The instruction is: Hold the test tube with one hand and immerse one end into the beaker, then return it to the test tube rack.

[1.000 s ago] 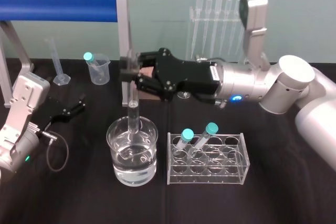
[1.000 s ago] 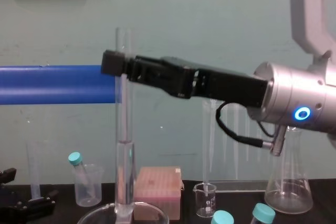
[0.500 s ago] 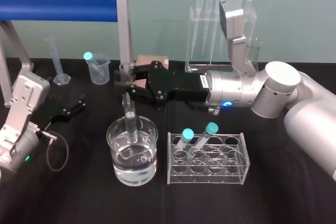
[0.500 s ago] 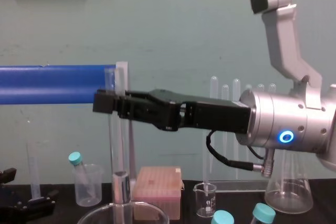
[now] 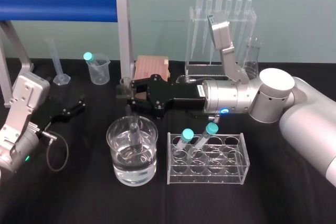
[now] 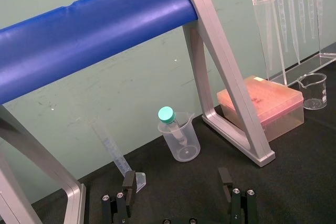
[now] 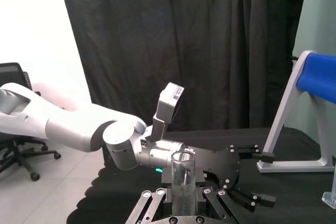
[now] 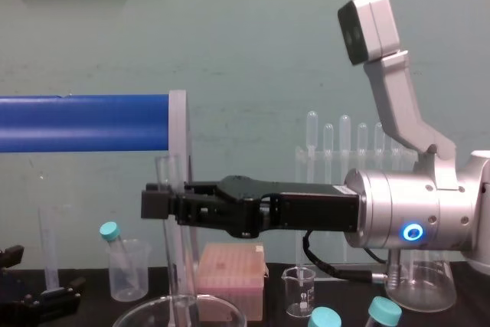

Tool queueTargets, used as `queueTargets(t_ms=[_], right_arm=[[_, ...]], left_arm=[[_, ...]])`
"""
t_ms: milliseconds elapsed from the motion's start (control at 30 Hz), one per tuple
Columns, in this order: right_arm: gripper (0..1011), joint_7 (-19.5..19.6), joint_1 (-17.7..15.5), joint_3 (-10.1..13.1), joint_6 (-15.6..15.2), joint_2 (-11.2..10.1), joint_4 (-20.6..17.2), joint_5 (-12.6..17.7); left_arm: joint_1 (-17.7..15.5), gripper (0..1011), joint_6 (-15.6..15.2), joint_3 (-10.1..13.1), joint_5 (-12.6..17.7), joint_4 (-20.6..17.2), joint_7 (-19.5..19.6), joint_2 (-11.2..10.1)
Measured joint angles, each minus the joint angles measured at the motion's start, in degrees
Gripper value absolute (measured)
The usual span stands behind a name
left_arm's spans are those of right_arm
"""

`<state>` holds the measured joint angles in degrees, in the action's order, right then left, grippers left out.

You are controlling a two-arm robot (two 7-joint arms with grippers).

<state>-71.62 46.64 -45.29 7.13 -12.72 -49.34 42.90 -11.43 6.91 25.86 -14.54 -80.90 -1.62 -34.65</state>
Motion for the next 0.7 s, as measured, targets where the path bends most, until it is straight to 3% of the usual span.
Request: queueTargets(t_ms=[700], right_arm=[[250, -1.4, 0.3, 0.1, -0.3, 0.5, 1.9, -1.2]], left_arm=[[0.0, 1000, 0.0, 0.0, 0.0, 0.0, 0.0, 0.0]])
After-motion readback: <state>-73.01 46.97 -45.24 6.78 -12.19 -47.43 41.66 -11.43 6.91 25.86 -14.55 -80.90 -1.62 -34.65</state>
